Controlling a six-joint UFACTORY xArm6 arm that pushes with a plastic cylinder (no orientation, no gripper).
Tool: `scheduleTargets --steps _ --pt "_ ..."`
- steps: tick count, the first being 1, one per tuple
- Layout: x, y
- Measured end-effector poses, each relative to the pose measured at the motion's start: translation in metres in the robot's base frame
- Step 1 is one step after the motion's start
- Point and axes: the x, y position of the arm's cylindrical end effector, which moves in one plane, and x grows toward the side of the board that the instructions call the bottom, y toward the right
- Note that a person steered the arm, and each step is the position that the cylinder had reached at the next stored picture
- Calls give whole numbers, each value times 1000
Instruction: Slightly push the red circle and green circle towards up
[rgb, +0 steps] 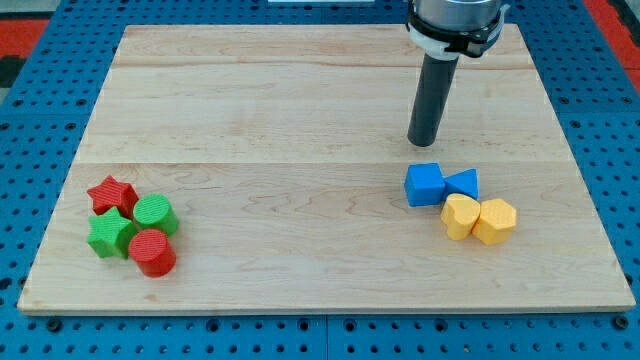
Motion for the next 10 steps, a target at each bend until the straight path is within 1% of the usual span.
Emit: scheduleTargets --steps 1,2,3,4,5,6,7,8,9,10 --pt "0 -18" --pt "5 -85" --pt "20 -153" --pt "37 -153" --pt "83 -88" --pt "111 -99" --pt "114 -114" --pt "177 -132" --pt "202 -179" --pt "207 -275"
